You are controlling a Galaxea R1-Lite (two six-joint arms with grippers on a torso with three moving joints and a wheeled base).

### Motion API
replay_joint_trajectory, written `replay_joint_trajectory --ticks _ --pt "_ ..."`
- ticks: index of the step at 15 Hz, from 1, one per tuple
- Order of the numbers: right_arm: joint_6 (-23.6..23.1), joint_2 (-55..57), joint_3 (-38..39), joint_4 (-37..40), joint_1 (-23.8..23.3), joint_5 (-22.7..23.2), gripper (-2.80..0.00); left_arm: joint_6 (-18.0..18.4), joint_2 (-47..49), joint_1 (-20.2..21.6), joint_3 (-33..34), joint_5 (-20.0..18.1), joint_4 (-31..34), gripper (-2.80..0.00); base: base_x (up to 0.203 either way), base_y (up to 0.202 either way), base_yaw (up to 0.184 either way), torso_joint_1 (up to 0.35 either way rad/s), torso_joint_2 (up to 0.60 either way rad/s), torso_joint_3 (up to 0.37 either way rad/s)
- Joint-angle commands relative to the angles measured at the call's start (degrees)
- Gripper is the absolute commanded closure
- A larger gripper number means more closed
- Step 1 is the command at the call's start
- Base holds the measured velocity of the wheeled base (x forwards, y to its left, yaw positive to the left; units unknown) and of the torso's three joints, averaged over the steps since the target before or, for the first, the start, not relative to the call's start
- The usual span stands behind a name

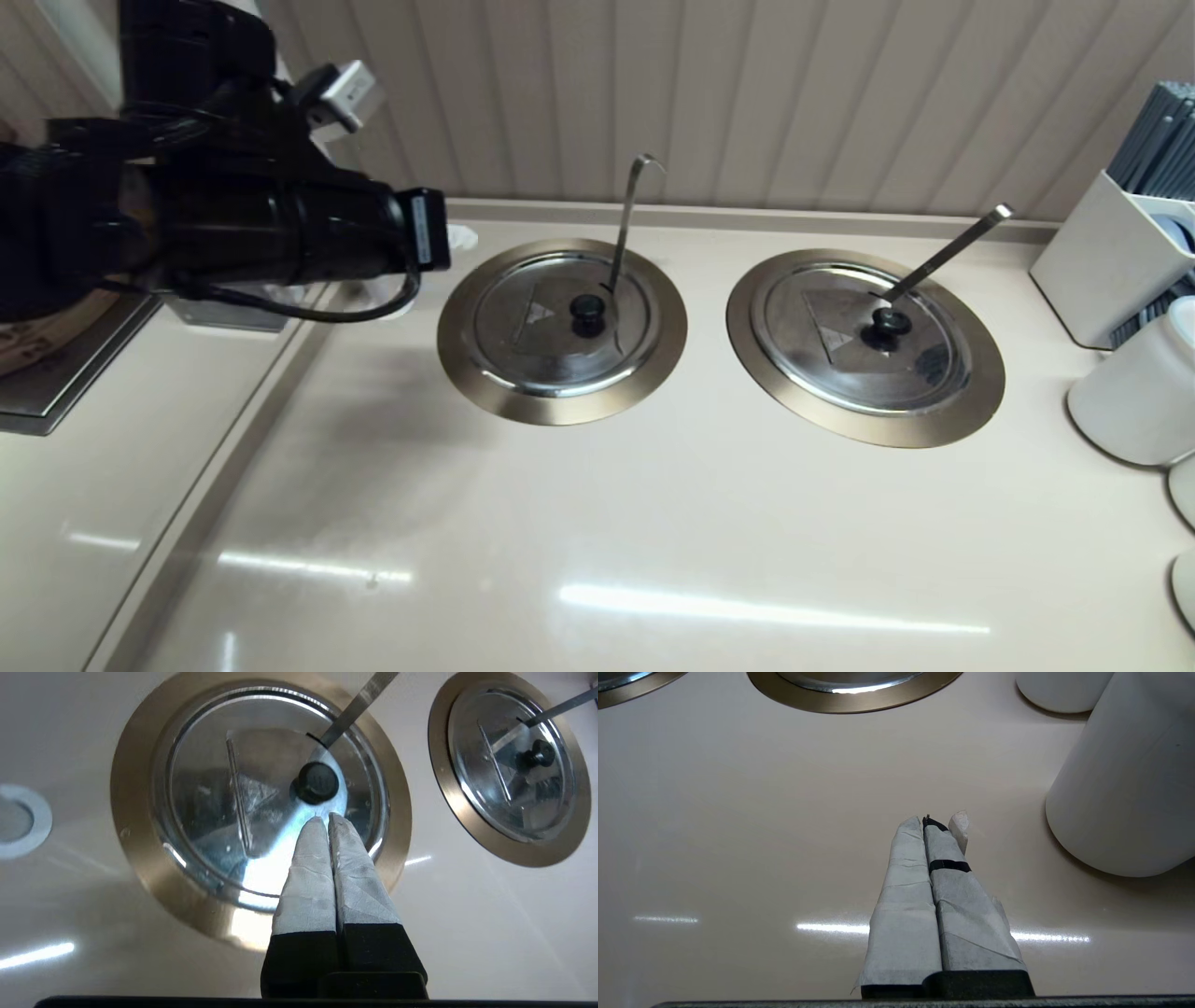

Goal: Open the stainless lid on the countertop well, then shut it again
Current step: Open the lid

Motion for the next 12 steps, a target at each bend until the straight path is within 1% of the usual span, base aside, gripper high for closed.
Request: replay_joint_trajectory --ticks 1,2,4,5,6,8,9,10,12 --pt "0.0 0.0 0.3 0.0 0.0 0.0 0.0 0.6 7.6 -1.6 -3.3 0.8 -3.3 0.0 0.0 0.0 0.0 0.0 0.0 0.0" --pt "0.0 0.0 0.3 0.0 0.0 0.0 0.0 0.6 8.7 -2.0 -5.3 2.3 -3.6 -2.8 0.0 0.0 0.0 0.0 0.0 0.0" --pt "0.0 0.0 0.3 0.0 0.0 0.0 0.0 -1.3 9.7 -2.7 -7.3 5.6 -3.7 -2.8 0.0 0.0 0.0 0.0 0.0 0.0" --pt "0.0 0.0 0.3 0.0 0.0 0.0 0.0 -1.7 10.4 -3.5 -7.5 7.2 -3.6 -2.8 0.0 0.0 0.0 0.0 0.0 0.0" --pt "0.0 0.0 0.3 0.0 0.0 0.0 0.0 -2.4 11.3 -4.5 -7.2 9.6 -3.6 -2.8 0.0 0.0 0.0 0.0 0.0 0.0" --pt "0.0 0.0 0.3 0.0 0.0 0.0 0.0 -3.9 13.5 -6.6 -6.4 17.4 -4.3 -2.8 0.0 0.0 0.0 0.0 0.0 0.0" --pt "0.0 0.0 0.3 0.0 0.0 0.1 0.0 -5.0 14.2 -8.4 -5.5 20.7 -5.5 -2.8 0.0 0.0 0.0 0.0 0.0 0.0" --pt "0.0 0.0 0.3 0.0 0.0 0.0 0.0 -5.7 14.7 -10.2 -3.0 22.4 -7.9 -2.8 0.0 0.0 0.0 0.0 0.0 0.0" --pt "0.0 0.0 0.3 0.0 0.0 0.1 0.0 -5.6 17.2 -12.2 0.4 24.2 -20.7 -2.8 0.0 0.0 0.0 0.0 0.0 0.0"
